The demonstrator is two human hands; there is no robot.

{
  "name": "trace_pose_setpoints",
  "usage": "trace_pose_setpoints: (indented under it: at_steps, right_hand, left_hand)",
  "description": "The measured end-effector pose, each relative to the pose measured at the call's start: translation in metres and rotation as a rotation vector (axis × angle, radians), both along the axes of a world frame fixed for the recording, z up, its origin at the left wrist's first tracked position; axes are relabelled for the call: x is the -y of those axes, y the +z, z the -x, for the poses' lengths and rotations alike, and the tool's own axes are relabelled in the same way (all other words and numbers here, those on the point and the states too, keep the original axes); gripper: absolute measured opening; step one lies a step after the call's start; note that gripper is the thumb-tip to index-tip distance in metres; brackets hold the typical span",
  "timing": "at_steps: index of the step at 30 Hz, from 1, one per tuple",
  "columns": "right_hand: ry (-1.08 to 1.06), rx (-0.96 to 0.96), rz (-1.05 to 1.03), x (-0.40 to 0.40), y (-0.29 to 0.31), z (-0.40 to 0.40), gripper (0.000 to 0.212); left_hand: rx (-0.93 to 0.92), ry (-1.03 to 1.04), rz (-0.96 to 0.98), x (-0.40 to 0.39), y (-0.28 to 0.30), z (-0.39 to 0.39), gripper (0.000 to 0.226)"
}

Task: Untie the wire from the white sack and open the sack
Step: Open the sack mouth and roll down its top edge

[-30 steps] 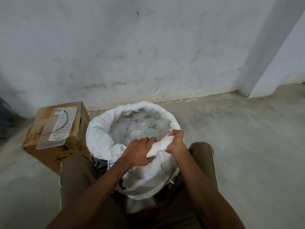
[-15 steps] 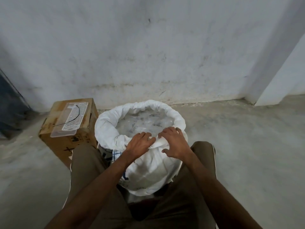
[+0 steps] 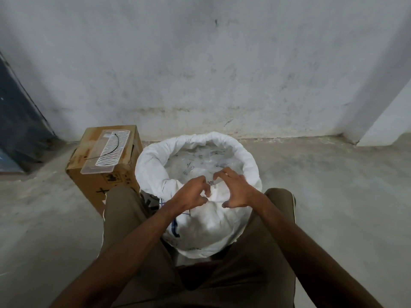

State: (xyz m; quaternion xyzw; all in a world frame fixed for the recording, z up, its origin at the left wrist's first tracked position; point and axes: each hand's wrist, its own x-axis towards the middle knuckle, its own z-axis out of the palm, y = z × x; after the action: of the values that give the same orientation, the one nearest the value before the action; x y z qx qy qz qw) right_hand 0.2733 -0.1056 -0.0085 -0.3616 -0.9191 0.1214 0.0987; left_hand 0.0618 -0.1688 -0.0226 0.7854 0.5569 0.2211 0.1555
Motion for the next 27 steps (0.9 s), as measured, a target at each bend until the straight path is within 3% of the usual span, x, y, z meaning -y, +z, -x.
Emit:
trace_pose_setpoints:
  at_steps: [2, 6, 9, 12, 16, 20, 22, 25, 27]
  right_hand:
    - [-0.013, 0.149, 0.064, -0.004, 0.001, -0.004, 0.091]
    - [-0.044, 0.279, -0.207, -0.005, 0.000, -0.001, 0.046]
    - [-0.081, 0.239, -0.202, 0.000, -0.010, 0.000, 0.027]
    - [-0.137, 0.300, -0.171, 0.002, -0.013, 0.004, 0.021]
    - [-0.146, 0.324, -0.199, 0.009, -0.035, 0.003, 0.031]
    - [-0.110, 0.298, -0.220, 0.013, -0.034, 0.003, 0.030]
    - [-0.103, 0.281, -0.180, 0.009, -0.023, 0.007, 0.040]
    - [-0.098, 0.183, 0.040, 0.003, -0.013, 0.013, 0.072]
    - [-0.054, 0.181, 0.182, 0.003, -0.012, 0.015, 0.070]
  left_hand:
    - [-0.047, -0.071, -0.102, 0.003, 0.001, -0.007, 0.015]
    - [-0.163, -0.173, -0.224, 0.008, -0.007, -0.014, 0.039]
    - [-0.058, -0.110, -0.072, 0.008, -0.001, -0.004, 0.051]
    - [0.083, -0.064, 0.090, 0.006, -0.001, 0.009, 0.064]
    - [-0.390, -0.001, 0.004, -0.008, -0.005, 0.017, 0.084]
    - [-0.392, -0.015, 0.035, -0.006, -0.003, 0.008, 0.039]
    - [-0.388, -0.002, -0.033, -0.004, -0.004, 0.006, 0.033]
    - [-0.459, -0.080, -0.206, -0.001, -0.008, 0.004, 0.035]
    - [-0.554, -0.198, -0.274, 0.003, -0.010, 0.003, 0.039]
